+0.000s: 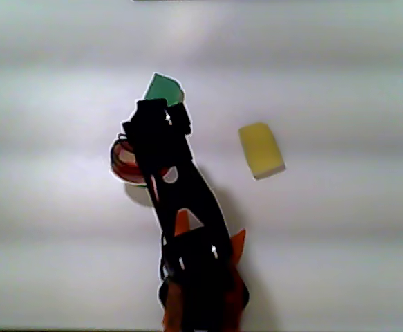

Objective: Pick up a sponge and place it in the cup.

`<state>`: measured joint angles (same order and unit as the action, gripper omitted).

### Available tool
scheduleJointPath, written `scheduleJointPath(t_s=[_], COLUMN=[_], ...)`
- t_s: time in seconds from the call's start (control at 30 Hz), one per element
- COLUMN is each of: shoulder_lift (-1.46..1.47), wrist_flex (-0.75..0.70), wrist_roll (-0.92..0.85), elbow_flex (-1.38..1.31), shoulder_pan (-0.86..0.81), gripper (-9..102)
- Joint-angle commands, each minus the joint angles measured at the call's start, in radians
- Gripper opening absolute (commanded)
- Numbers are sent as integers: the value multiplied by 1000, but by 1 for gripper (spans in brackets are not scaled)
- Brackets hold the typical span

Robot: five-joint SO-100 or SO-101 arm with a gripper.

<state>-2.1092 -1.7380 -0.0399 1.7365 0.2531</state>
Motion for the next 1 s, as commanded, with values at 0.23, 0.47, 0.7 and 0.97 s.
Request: scheduleJointPath(t_s=[0.23, 0.47, 0.7, 0.97], shoulder_lift=[-187, -408, -638, -888], wrist_flex=[187, 480, 650, 795], wrist_roll=[-301, -339, -282, -253], elbow_flex=[43, 341, 647, 923], shoulder_pan=[-256, -328, -331, -344], gripper=[0, 0, 0, 0])
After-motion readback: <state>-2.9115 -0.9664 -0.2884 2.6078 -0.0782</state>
